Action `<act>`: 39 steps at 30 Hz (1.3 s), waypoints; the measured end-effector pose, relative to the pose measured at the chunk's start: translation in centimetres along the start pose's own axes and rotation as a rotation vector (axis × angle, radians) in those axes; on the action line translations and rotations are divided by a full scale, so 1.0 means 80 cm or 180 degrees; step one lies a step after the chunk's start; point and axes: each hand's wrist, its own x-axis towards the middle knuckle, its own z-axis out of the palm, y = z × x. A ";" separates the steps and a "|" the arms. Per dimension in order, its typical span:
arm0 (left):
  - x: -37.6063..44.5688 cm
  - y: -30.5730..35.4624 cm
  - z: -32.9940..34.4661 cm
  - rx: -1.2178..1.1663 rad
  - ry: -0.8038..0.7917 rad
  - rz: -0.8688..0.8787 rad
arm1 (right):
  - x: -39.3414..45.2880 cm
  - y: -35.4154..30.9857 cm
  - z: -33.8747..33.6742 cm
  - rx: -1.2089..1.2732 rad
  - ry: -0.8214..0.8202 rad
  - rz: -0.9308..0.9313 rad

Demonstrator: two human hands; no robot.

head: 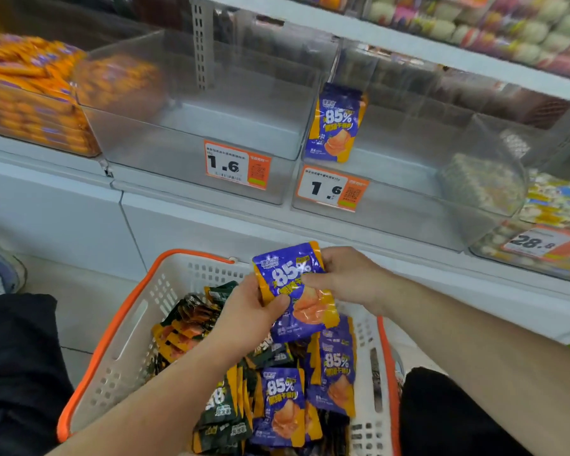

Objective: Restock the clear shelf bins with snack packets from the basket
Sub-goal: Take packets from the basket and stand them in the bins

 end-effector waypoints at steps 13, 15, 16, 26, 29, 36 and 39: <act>0.142 0.199 -0.008 0.0654 0.1169 0.1950 | 0.015 -0.106 -0.140 0.1736 0.1132 -0.0042; 0.174 0.219 -0.011 0.1283 0.1005 0.1897 | 0.030 -0.113 -0.163 0.1865 0.1471 -0.0048; 0.188 0.225 -0.012 0.1561 0.0867 0.1716 | 0.042 -0.115 -0.174 0.1815 0.1665 -0.0020; 0.210 0.222 -0.002 0.3554 0.0563 0.0773 | 0.179 -0.110 -0.208 0.0326 0.2244 -0.0114; 0.210 0.225 -0.002 0.3544 0.0534 0.0737 | 0.208 -0.111 -0.202 0.0265 0.2107 -0.0138; 0.211 0.223 0.001 0.3647 0.0624 0.0852 | 0.241 -0.102 -0.198 0.0295 0.2013 -0.0243; 0.212 0.220 0.001 0.3619 0.0677 0.0913 | 0.247 -0.096 -0.199 0.0196 0.2117 -0.0212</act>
